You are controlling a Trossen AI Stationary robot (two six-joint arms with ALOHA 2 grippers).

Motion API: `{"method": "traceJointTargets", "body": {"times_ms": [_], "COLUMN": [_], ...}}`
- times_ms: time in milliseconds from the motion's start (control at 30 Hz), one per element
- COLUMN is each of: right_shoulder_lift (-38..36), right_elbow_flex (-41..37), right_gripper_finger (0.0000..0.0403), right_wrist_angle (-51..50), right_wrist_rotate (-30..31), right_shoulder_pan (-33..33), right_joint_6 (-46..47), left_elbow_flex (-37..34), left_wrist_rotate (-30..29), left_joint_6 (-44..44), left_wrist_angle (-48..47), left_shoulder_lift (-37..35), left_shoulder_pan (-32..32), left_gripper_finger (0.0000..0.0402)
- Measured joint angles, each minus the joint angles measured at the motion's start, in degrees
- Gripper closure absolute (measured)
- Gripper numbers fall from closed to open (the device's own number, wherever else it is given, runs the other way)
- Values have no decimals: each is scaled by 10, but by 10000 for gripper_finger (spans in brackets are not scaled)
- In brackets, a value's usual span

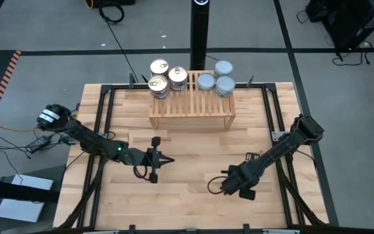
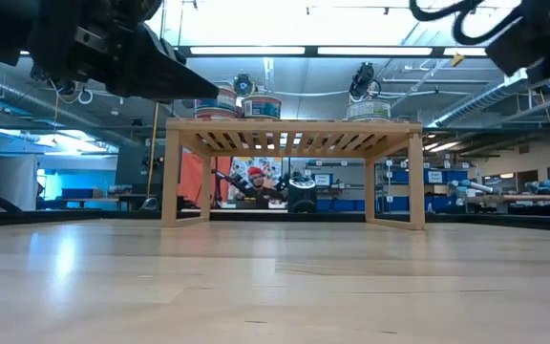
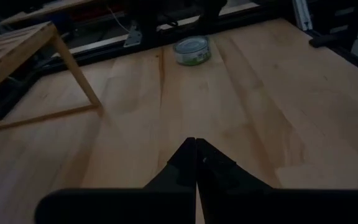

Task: Stack canned seafood by type on shelf
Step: Stack the green tuna can on top of the other green tuna can on the shelf

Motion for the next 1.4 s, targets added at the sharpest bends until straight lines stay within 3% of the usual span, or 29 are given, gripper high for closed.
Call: {"method": "traceJointTargets", "body": {"times_ms": [233,600,833,1033,1167,1400], "right_shoulder_lift": [0,-38,-167,-274,-289,-252], "right_elbow_flex": [0,-23,-111,-203,-266,-310], "right_gripper_finger": [392,398,400,389,380,397], "right_wrist_angle": [-75,-13,36,106,159,192], "right_wrist_rotate": [17,65,109,136,132,132], "right_shoulder_pan": [16,17,48,105,135,144], "right_joint_6": [8,-71,28,177,230,216], "left_elbow_flex": [0,0,0,0,0,0], "left_wrist_rotate": [3,12,12,11,8,1], "left_joint_6": [14,14,13,13,5,-20], "left_wrist_angle": [0,-1,-1,0,0,0], "left_shoulder_lift": [0,0,0,0,0,0], "left_shoulder_pan": [14,15,21,21,25,36], "left_gripper_finger": [397,397,397,397,397,397]}}
